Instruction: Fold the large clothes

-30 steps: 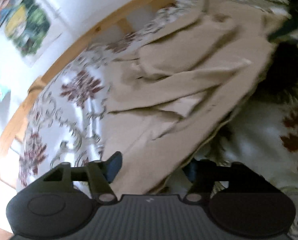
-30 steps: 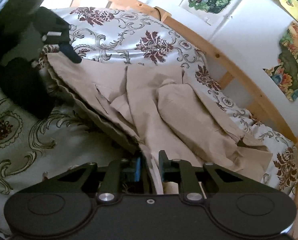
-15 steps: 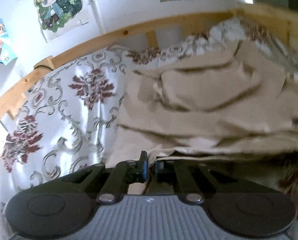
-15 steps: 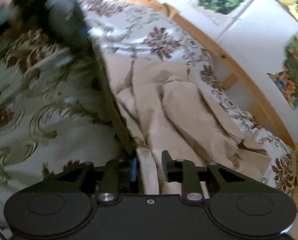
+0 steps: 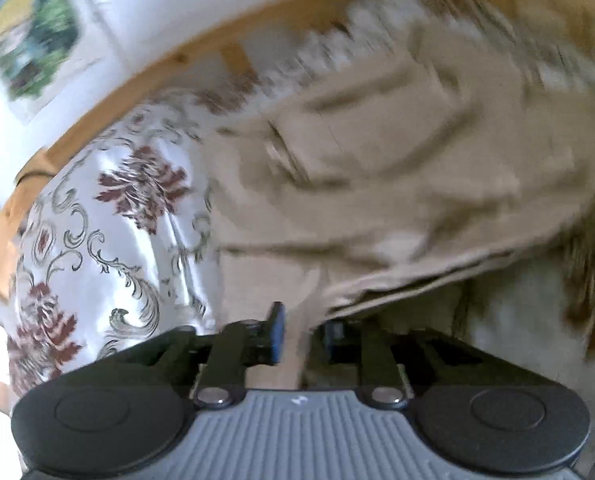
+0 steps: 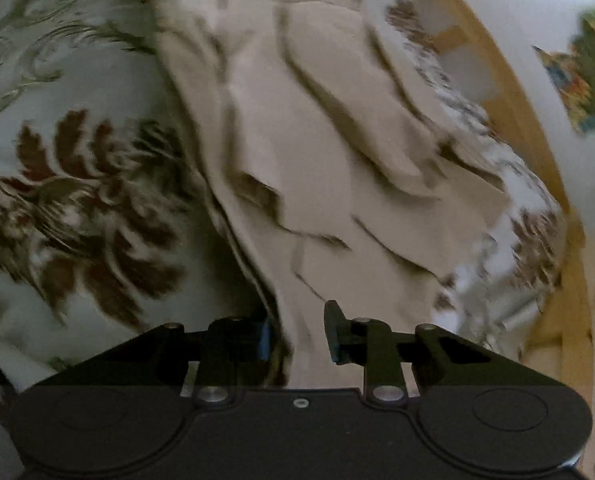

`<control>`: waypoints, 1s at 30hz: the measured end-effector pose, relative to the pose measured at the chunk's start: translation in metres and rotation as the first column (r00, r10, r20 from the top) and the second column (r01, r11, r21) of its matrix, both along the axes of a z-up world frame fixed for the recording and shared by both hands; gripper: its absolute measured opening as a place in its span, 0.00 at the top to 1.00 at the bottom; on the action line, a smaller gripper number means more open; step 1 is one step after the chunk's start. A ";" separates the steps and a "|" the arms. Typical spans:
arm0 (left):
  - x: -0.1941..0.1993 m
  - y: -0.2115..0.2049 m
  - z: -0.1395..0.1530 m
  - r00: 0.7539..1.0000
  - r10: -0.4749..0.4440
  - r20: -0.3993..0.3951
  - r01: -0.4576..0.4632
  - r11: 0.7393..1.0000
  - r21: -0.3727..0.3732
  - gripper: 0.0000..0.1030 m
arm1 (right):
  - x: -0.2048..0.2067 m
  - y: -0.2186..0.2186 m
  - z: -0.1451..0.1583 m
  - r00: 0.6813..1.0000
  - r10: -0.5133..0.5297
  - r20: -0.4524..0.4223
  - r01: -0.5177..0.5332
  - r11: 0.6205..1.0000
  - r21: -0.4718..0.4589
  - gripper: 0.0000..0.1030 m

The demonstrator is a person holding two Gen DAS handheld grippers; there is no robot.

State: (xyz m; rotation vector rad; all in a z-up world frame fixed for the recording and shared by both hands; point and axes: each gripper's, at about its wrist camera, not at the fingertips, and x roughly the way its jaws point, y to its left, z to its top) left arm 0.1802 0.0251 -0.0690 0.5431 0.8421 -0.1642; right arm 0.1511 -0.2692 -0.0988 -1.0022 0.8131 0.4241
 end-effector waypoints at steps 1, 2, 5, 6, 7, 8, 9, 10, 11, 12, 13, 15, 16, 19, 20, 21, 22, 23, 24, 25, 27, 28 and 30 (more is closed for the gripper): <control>-0.001 0.002 -0.007 1.000 -0.010 -0.024 0.011 0.999 0.039 0.72 | -0.001 -0.006 0.002 1.000 -0.016 0.004 0.016 1.000 0.025 0.74; -0.001 0.003 -0.013 0.999 -0.009 -0.045 0.012 0.998 0.057 0.72 | -0.001 -0.010 0.003 0.999 -0.037 0.008 0.037 0.999 0.040 0.75; -0.001 0.008 -0.024 0.996 0.015 -0.090 -0.009 0.998 0.061 0.80 | -0.006 -0.017 0.001 0.997 -0.072 0.013 0.071 0.995 0.071 0.78; -0.002 0.007 -0.023 0.996 0.015 -0.091 -0.011 0.999 0.042 0.98 | -0.007 -0.018 0.000 0.996 -0.089 0.009 0.088 0.992 0.088 0.84; -0.005 0.007 -0.019 0.997 0.026 -0.078 -0.024 0.999 0.029 0.98 | -0.008 -0.020 0.000 0.994 -0.106 0.012 0.104 0.989 0.105 0.88; -0.007 0.008 -0.013 0.998 0.028 -0.056 -0.026 0.999 0.022 0.98 | -0.010 -0.019 0.001 0.993 -0.116 0.020 0.113 0.987 0.111 0.92; -0.011 0.009 -0.006 0.999 0.021 -0.034 -0.021 1.000 0.008 0.98 | -0.012 -0.018 0.000 0.992 -0.120 0.028 0.116 0.988 0.106 0.94; -0.015 0.011 0.002 1.000 0.017 -0.017 -0.017 1.000 -0.014 0.98 | -0.016 -0.016 0.001 0.993 -0.114 0.034 0.110 0.988 0.105 0.94; -0.021 0.013 0.011 1.000 0.017 -0.003 -0.017 0.999 -0.032 0.98 | -0.020 -0.016 0.005 0.993 -0.107 0.046 0.102 0.989 0.110 0.94; -0.026 0.015 0.019 1.000 0.016 0.006 -0.015 0.999 -0.047 0.98 | -0.026 -0.016 0.009 0.993 -0.099 0.062 0.092 0.990 0.111 0.94; -0.034 0.018 0.028 1.000 0.011 0.011 -0.010 0.998 -0.063 0.98 | -0.030 -0.016 0.013 0.993 -0.093 0.078 0.085 0.991 0.108 0.94; -0.047 0.026 0.047 1.000 -0.013 0.008 0.013 0.996 -0.092 0.98 | -0.044 -0.017 0.027 0.989 -0.085 0.122 0.073 0.992 0.103 0.95; -0.055 0.031 0.057 1.000 -0.024 0.006 0.025 0.994 -0.103 0.98 | -0.050 -0.019 0.036 0.987 -0.086 0.136 0.071 0.991 0.112 0.95; -0.080 0.043 0.081 0.998 -0.068 0.002 0.067 0.992 -0.109 0.98 | -0.073 -0.024 0.065 0.983 -0.087 0.160 0.062 0.987 0.150 0.96; -0.087 0.045 0.087 0.997 -0.079 0.002 0.079 0.991 -0.107 0.98 | -0.082 -0.026 0.075 0.982 -0.084 0.171 0.057 0.985 0.160 0.96; -0.091 0.047 0.090 0.996 -0.087 -0.001 0.086 0.990 -0.109 0.98 | -0.088 -0.027 0.082 0.982 -0.081 0.174 0.051 0.985 0.167 0.96; -0.093 0.048 0.093 0.996 -0.092 -0.006 0.091 0.989 -0.113 0.98 | -0.093 -0.028 0.089 0.982 -0.077 0.174 0.046 0.983 0.175 0.96; -0.091 0.048 0.093 0.996 -0.093 -0.009 0.091 0.989 -0.117 0.98 | -0.095 -0.028 0.092 0.983 -0.075 0.170 0.045 0.983 0.177 0.96; -0.088 0.046 0.092 0.996 -0.091 -0.007 0.090 0.989 -0.113 0.98 | -0.096 -0.027 0.093 0.984 -0.074 0.164 0.045 0.984 0.175 0.96; -0.083 0.043 0.089 0.997 -0.082 0.002 0.082 0.991 -0.101 0.98 | -0.095 -0.024 0.092 0.984 -0.071 0.163 0.044 0.985 0.168 0.96; -0.066 0.037 0.083 0.999 -0.048 0.019 0.049 0.995 -0.085 0.98 | -0.084 -0.020 0.085 0.984 -0.071 0.166 0.046 0.988 0.147 0.96; -0.054 0.036 0.080 0.999 -0.026 0.026 0.028 0.996 -0.084 0.98 | -0.076 -0.017 0.081 0.982 -0.083 0.171 0.059 0.988 0.143 0.96; -0.033 0.037 0.074 0.999 0.016 0.044 -0.012 0.996 -0.086 0.97 | -0.053 -0.010 0.072 0.972 -0.108 0.207 0.085 0.990 0.116 0.95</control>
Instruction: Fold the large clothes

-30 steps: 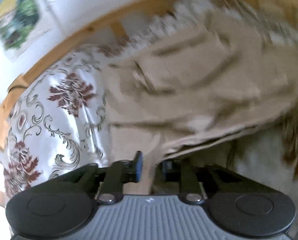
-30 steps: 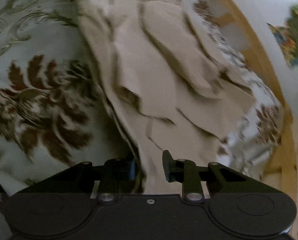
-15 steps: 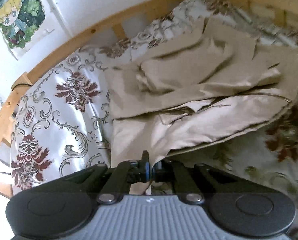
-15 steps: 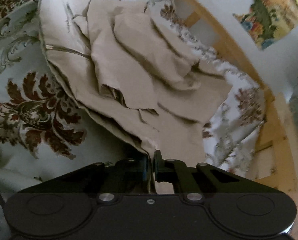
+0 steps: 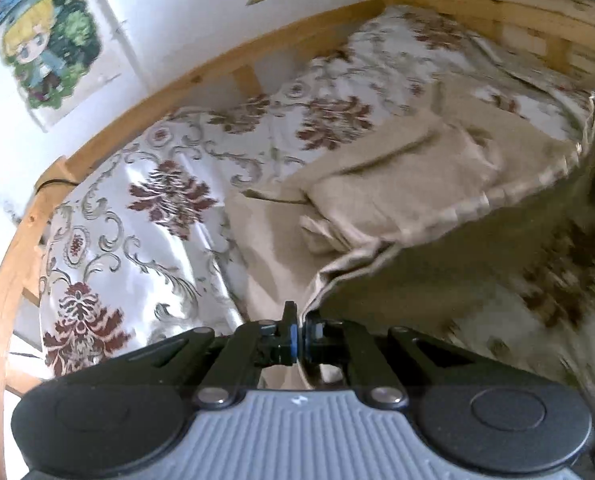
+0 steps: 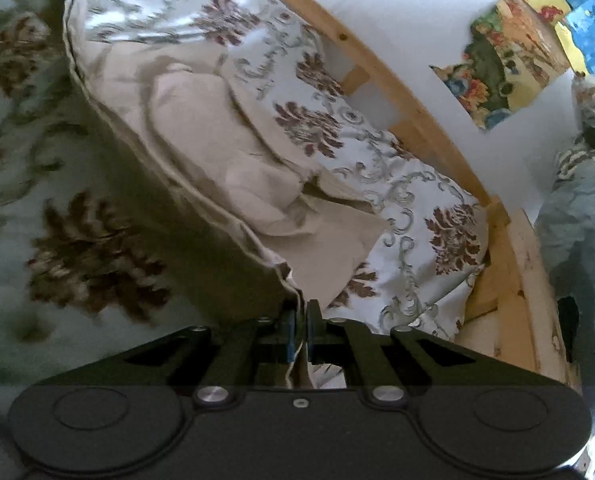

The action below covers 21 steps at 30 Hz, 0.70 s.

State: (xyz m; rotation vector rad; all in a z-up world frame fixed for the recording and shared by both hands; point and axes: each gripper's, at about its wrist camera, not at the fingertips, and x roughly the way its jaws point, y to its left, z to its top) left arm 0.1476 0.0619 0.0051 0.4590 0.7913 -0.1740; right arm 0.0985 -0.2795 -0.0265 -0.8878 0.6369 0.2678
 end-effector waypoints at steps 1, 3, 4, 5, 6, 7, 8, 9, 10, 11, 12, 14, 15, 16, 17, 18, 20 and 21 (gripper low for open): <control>0.013 0.000 -0.002 1.000 0.022 0.010 -0.022 1.000 -0.002 0.97 | 0.010 0.003 -0.005 1.000 -0.011 0.020 0.011 1.000 -0.024 0.94; 0.035 -0.002 -0.008 0.998 0.048 0.033 -0.048 0.999 0.005 0.97 | 0.036 0.012 -0.018 0.996 -0.041 0.075 0.048 0.995 -0.092 0.93; 0.047 -0.004 -0.013 0.997 0.059 0.042 -0.060 0.998 0.014 0.97 | 0.048 0.013 -0.023 0.993 -0.060 0.098 0.070 0.992 -0.105 0.93; 0.060 -0.006 -0.018 0.996 0.069 0.048 -0.070 0.997 0.021 0.97 | 0.062 0.016 -0.027 0.990 -0.093 0.103 0.104 0.989 -0.104 0.93; 0.071 -0.008 -0.024 0.996 0.078 0.051 -0.079 0.997 0.024 0.97 | 0.076 0.017 -0.032 0.986 -0.124 0.115 0.135 0.987 -0.090 0.93; 0.084 -0.009 -0.031 0.995 0.088 0.053 -0.089 0.996 0.024 0.97 | 0.090 0.018 -0.036 0.980 -0.157 0.124 0.167 0.983 -0.071 0.93; 0.093 -0.008 -0.038 0.994 0.097 0.052 -0.098 0.995 0.016 0.97 | 0.104 0.020 -0.041 0.972 -0.194 0.135 0.202 0.978 -0.047 0.93; 0.103 -0.006 -0.045 0.993 0.110 0.044 -0.110 0.994 0.002 0.96 | 0.114 0.020 -0.047 0.964 -0.222 0.145 0.228 0.973 -0.028 0.92; 0.111 -0.003 -0.053 0.992 0.126 0.031 -0.125 0.992 -0.019 0.96 | 0.125 0.022 -0.055 0.954 -0.254 0.161 0.258 0.966 -0.004 0.91; 0.120 0.002 -0.061 0.990 0.143 0.011 -0.142 0.989 -0.045 0.96 | 0.132 0.023 -0.063 0.949 -0.269 0.167 0.271 0.963 0.013 0.90; 0.128 0.006 -0.069 0.987 0.161 -0.011 -0.161 0.984 -0.072 0.96 | 0.140 0.023 -0.072 0.948 -0.275 0.162 0.276 0.961 0.018 0.90; 0.140 0.015 -0.084 0.980 0.193 -0.051 -0.198 0.972 -0.128 0.96 | 0.149 0.026 -0.083 0.948 -0.270 0.171 0.272 0.962 0.016 0.91; 0.145 0.020 -0.090 0.976 0.206 -0.067 -0.215 0.963 -0.164 0.95 | 0.154 0.026 -0.087 0.949 -0.266 0.167 0.268 0.963 0.013 0.91; 0.148 0.025 -0.095 0.973 0.214 -0.081 -0.226 0.954 -0.197 0.95 | 0.159 0.026 -0.089 0.950 -0.269 0.160 0.270 0.963 0.018 0.91; 0.150 0.029 -0.098 0.971 0.220 -0.093 -0.236 0.945 -0.226 0.95 | 0.162 0.026 -0.090 0.947 -0.283 0.153 0.281 0.959 0.036 0.91; 0.151 0.033 -0.100 0.968 0.226 -0.107 -0.247 0.935 -0.255 0.94 | 0.165 0.025 -0.090 0.943 -0.300 0.143 0.295 0.954 0.058 0.90; 0.150 0.044 -0.097 0.963 0.242 -0.120 -0.268 0.913 -0.309 0.90 | 0.166 0.023 -0.093 0.941 -0.315 0.125 0.304 0.947 0.101 0.85; 0.149 0.048 -0.093 0.960 0.251 -0.121 -0.278 0.901 -0.334 0.81 | 0.165 0.023 -0.094 0.940 -0.318 0.125 0.306 0.946 0.108 0.78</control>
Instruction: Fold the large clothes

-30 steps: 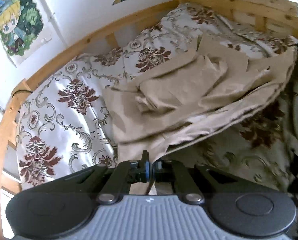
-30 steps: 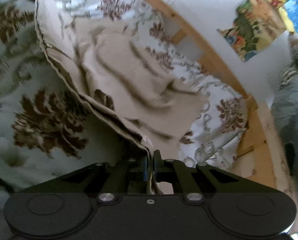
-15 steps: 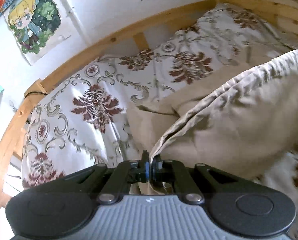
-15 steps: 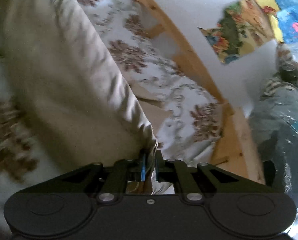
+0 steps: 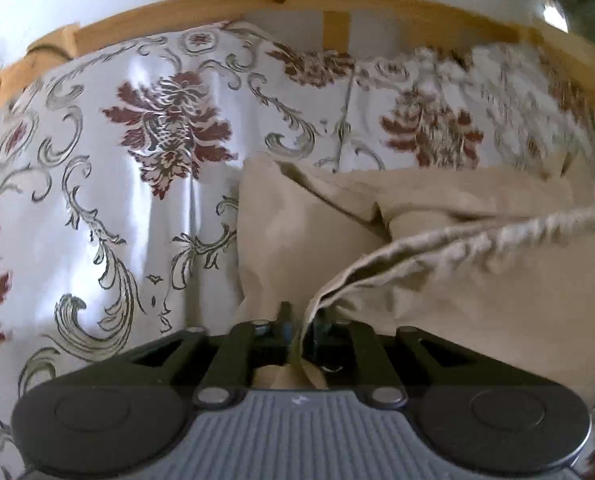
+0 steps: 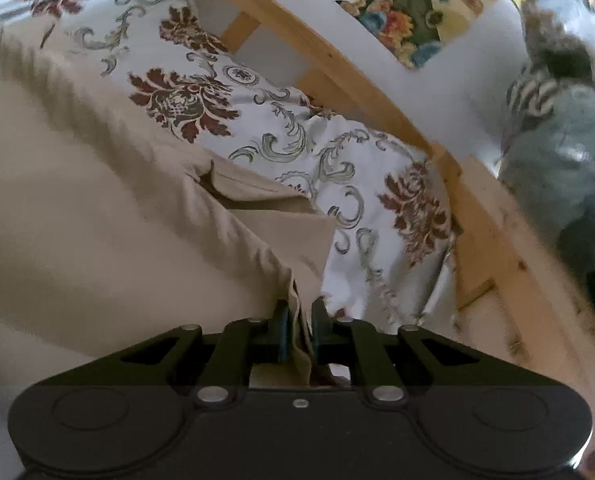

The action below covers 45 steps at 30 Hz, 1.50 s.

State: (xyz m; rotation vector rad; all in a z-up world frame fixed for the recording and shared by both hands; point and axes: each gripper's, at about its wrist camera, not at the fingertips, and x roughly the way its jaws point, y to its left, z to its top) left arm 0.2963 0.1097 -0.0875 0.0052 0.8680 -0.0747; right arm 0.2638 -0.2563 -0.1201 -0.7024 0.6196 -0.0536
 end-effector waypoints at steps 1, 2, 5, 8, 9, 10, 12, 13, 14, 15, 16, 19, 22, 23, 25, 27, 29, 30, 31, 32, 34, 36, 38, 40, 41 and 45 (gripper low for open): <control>-0.001 0.004 0.004 1.000 0.013 0.009 -0.012 1.000 -0.023 0.62 | -0.002 0.001 -0.001 1.000 -0.002 0.004 0.002 1.000 0.003 0.73; -0.004 0.008 0.009 0.999 0.029 0.023 -0.028 0.999 -0.042 0.48 | -0.004 0.001 0.000 1.000 0.000 0.012 0.000 1.000 0.014 0.66; -0.013 0.015 0.026 0.989 0.096 0.108 -0.091 0.995 -0.052 0.09 | -0.008 0.002 0.004 0.999 0.007 0.047 -0.010 0.999 0.050 0.39; -0.024 0.019 0.042 0.979 0.112 0.170 -0.105 0.993 -0.051 0.01 | -0.012 0.002 0.008 0.997 0.024 0.076 -0.032 0.993 0.113 0.20; -0.028 0.020 0.046 0.976 0.112 0.185 -0.104 0.993 -0.055 0.01 | -0.013 0.003 0.010 0.996 0.030 0.082 -0.041 0.990 0.134 0.16; -0.033 0.020 0.050 0.976 0.105 0.191 -0.096 0.994 -0.059 0.01 | -0.014 0.004 0.012 0.995 0.036 0.088 -0.049 0.988 0.144 0.14; -0.041 0.020 0.055 0.982 0.073 0.176 -0.063 0.996 -0.062 0.01 | -0.020 0.006 0.016 0.992 0.051 0.118 -0.068 0.987 0.142 0.06; -0.045 0.019 0.057 0.986 0.047 0.159 -0.038 0.997 -0.061 0.01 | -0.022 0.007 0.019 0.989 0.053 0.138 -0.072 0.988 0.137 0.05; -0.049 0.017 0.058 0.991 0.012 0.133 -0.005 0.999 -0.052 0.01 | -0.025 0.006 0.023 0.986 0.048 0.160 -0.070 0.988 0.136 0.02; -0.052 0.014 0.057 0.994 -0.020 0.106 0.024 0.999 -0.039 0.01 | -0.027 0.003 0.028 0.983 0.035 0.180 -0.062 0.988 0.144 0.01; -0.056 0.008 0.056 0.996 -0.067 0.066 0.068 0.998 -0.007 0.01 | -0.030 0.000 0.032 0.980 0.014 0.199 -0.047 0.986 0.160 0.01; -0.069 -0.014 0.042 0.990 -0.138 -0.018 0.139 0.982 0.128 0.01 | -0.032 -0.021 0.044 0.976 -0.099 0.193 0.050 0.968 0.245 0.01; -0.069 -0.031 0.020 0.985 -0.136 -0.103 0.159 0.951 0.265 0.02 | -0.027 -0.051 0.045 0.963 -0.254 0.088 0.208 0.911 0.357 0.01; -0.067 -0.033 0.016 0.987 -0.124 -0.104 0.149 0.946 0.287 0.04 | -0.024 -0.061 0.042 0.954 -0.297 0.037 0.259 0.883 0.392 0.01; -0.062 -0.030 0.012 0.992 -0.082 -0.100 0.108 0.948 0.298 0.10 | -0.021 -0.080 0.036 0.937 -0.345 -0.062 0.330 0.810 0.485 0.02; -0.056 -0.021 0.010 0.996 -0.022 -0.088 0.045 0.960 0.277 0.15 | -0.021 -0.096 0.031 0.921 -0.365 -0.134 0.372 0.727 0.578 0.06; -0.051 -0.011 0.007 0.996 0.037 -0.086 -0.013 0.963 0.268 0.26 | -0.018 -0.104 0.027 0.909 -0.379 -0.174 0.398 0.665 0.632 0.13; -0.049 -0.006 0.006 0.994 0.058 -0.091 -0.033 0.965 0.261 0.38 | -0.017 -0.107 0.026 0.902 -0.390 -0.183 0.410 0.647 0.643 0.20; -0.048 -0.002 0.006 0.993 0.078 -0.094 -0.052 0.967 0.248 0.51 | -0.017 -0.108 0.024 0.897 -0.401 -0.188 0.420 0.636 0.647 0.25; -0.049 0.004 0.008 0.992 0.085 -0.093 -0.062 0.972 0.225 0.59 | -0.017 -0.110 0.024 0.890 -0.411 -0.197 0.432 0.622 0.653 0.42; -0.050 0.011 0.013 0.992 0.101 -0.081 -0.086 0.981 0.174 0.79 | -0.014 -0.114 0.022 0.875 -0.430 -0.222 0.457 0.584 0.671 0.69; -0.052 0.017 0.018 0.991 0.120 -0.057 -0.111 0.983 0.148 0.84 | -0.016 -0.119 0.020 0.872 -0.433 -0.228 0.459 0.563 0.687 0.84; -0.055 0.024 0.023 0.989 0.139 -0.044 -0.134 0.985 0.108 0.90 | -0.017 -0.121 0.022 0.876 -0.435 -0.210 0.447 0.566 0.693 0.86; -0.053 0.032 0.024 0.985 0.166 -0.052 -0.162 0.983 0.081 0.94 | -0.019 -0.121 0.024 0.881 -0.437 -0.182 0.431 0.579 0.692 0.88; -0.052 0.036 0.024 0.981 0.184 -0.064 -0.179 0.981 0.075 0.94 | -0.019 -0.120 0.026 0.883 -0.438 -0.167 0.423 0.590 0.688 0.89; -0.047 0.047 0.019 0.968 0.220 -0.118 -0.213 0.975 0.065 0.94 | -0.019 -0.115 0.030 0.899 -0.423 -0.111 0.385 0.646 0.660 0.90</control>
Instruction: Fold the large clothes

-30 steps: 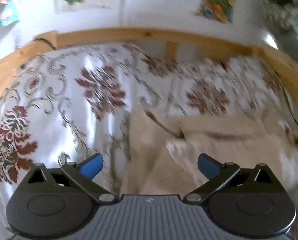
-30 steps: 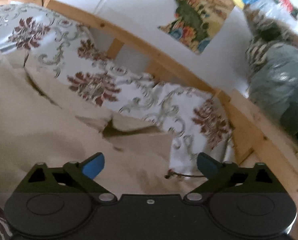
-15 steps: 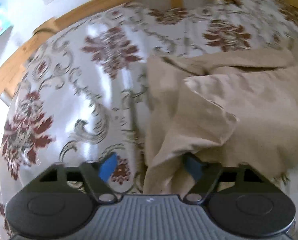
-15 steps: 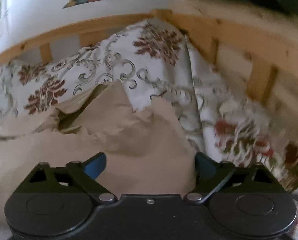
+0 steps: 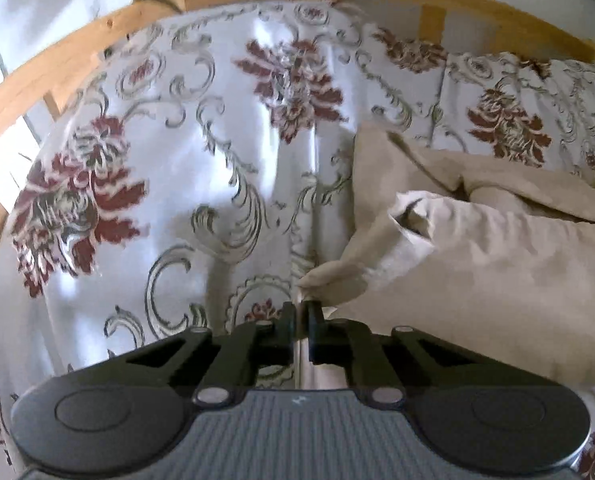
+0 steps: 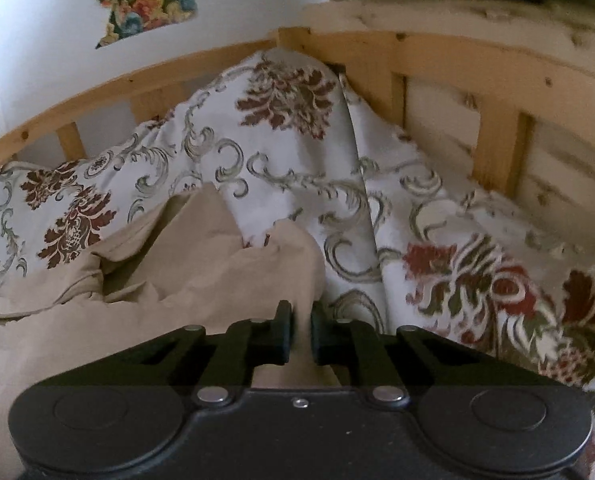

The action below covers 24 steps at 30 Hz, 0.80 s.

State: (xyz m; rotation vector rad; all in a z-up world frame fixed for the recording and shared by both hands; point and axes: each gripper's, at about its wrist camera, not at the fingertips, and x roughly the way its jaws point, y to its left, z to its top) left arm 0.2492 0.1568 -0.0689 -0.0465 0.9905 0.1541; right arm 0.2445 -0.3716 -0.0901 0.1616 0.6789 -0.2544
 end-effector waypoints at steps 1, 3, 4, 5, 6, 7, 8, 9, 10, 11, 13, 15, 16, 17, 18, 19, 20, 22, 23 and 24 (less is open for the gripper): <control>0.002 0.003 -0.002 1.000 0.004 -0.020 -0.004 1.000 -0.022 0.92 | 0.001 0.002 0.000 1.000 0.011 0.000 -0.011 1.000 -0.019 0.90; 0.002 0.009 -0.005 0.999 0.022 -0.039 -0.024 0.998 -0.051 0.83 | 0.003 0.005 -0.002 1.000 0.023 -0.010 -0.024 0.998 -0.051 0.90; 0.001 0.010 -0.004 0.999 0.027 -0.045 -0.029 0.998 -0.054 0.78 | 0.005 0.005 -0.003 0.999 0.027 -0.017 -0.028 0.998 -0.063 0.90; 0.000 0.011 -0.003 0.999 0.031 -0.040 -0.033 0.998 -0.053 0.76 | 0.006 0.006 -0.004 0.999 0.030 -0.025 -0.032 0.997 -0.073 0.90; -0.001 0.011 0.000 0.999 0.030 -0.030 -0.032 0.998 -0.051 0.69 | 0.007 0.006 -0.006 0.999 0.031 -0.029 -0.033 0.996 -0.078 0.90; -0.003 0.009 0.001 0.999 0.026 -0.023 -0.027 0.999 -0.042 0.62 | 0.007 0.005 -0.006 0.999 0.030 -0.031 -0.033 0.996 -0.080 0.90; -0.003 0.008 0.001 1.000 0.021 -0.016 -0.021 0.999 -0.035 0.61 | 0.008 0.005 -0.007 0.999 0.029 -0.031 -0.031 0.996 -0.080 0.90; -0.003 0.007 0.000 1.000 0.015 -0.013 -0.016 1.000 -0.025 0.61 | 0.008 0.005 -0.008 0.999 0.028 -0.031 -0.030 0.996 -0.082 0.90; -0.001 0.004 -0.003 1.000 0.007 -0.024 -0.007 1.000 -0.007 0.62 | 0.008 0.005 -0.008 0.999 0.026 -0.026 -0.028 0.996 -0.086 0.90; 0.002 0.001 -0.009 0.999 0.006 -0.049 -0.005 1.000 0.026 0.64 | 0.008 0.005 -0.008 0.999 0.029 -0.016 -0.030 0.995 -0.099 0.90; 0.007 -0.001 -0.019 0.997 0.016 -0.080 -0.010 0.997 0.078 0.65 | 0.011 0.008 -0.012 0.999 0.045 -0.017 -0.048 0.987 -0.156 0.90; 0.007 0.001 -0.020 0.996 0.029 -0.087 -0.023 0.998 0.066 0.64 | 0.015 0.009 -0.018 0.998 0.051 -0.048 -0.059 0.982 -0.181 0.89; 0.005 0.002 -0.016 0.997 0.039 -0.072 -0.035 0.998 0.059 0.57 | 0.016 0.009 -0.020 0.997 0.048 -0.056 -0.057 0.982 -0.179 0.88; 0.002 0.001 -0.011 0.997 0.047 -0.053 -0.044 0.997 0.061 0.50 | 0.016 0.010 -0.020 0.997 0.043 -0.062 -0.054 0.982 -0.181 0.83; -0.001 0.000 -0.005 0.998 0.052 -0.026 -0.050 0.997 0.067 0.34 | 0.015 0.011 -0.018 0.997 0.044 -0.059 -0.054 0.982 -0.183 0.78; -0.006 -0.002 0.000 0.999 0.051 0.008 -0.051 0.996 0.078 0.23 | 0.012 0.012 -0.015 0.998 0.049 -0.043 -0.056 0.981 -0.183 0.75; -0.010 -0.006 0.006 0.998 0.041 0.041 -0.045 0.994 0.097 0.20 | 0.009 0.015 -0.010 0.998 0.056 -0.021 -0.059 0.981 -0.186 0.66; -0.014 -0.016 0.011 0.997 0.012 0.077 -0.023 0.989 0.146 0.17 | 0.002 0.022 -0.001 0.997 0.077 0.024 -0.071 0.979 -0.190 0.43; -0.016 -0.021 0.013 0.995 -0.005 0.098 -0.011 0.986 0.166 0.16 | -0.001 0.026 0.003 0.995 0.091 0.049 -0.080 0.979 -0.189 0.26; -0.017 -0.027 0.014 0.992 -0.021 0.122 -0.001 0.984 0.177 0.12 | -0.002 0.030 0.007 0.992 0.108 0.071 -0.093 0.978 -0.185 0.20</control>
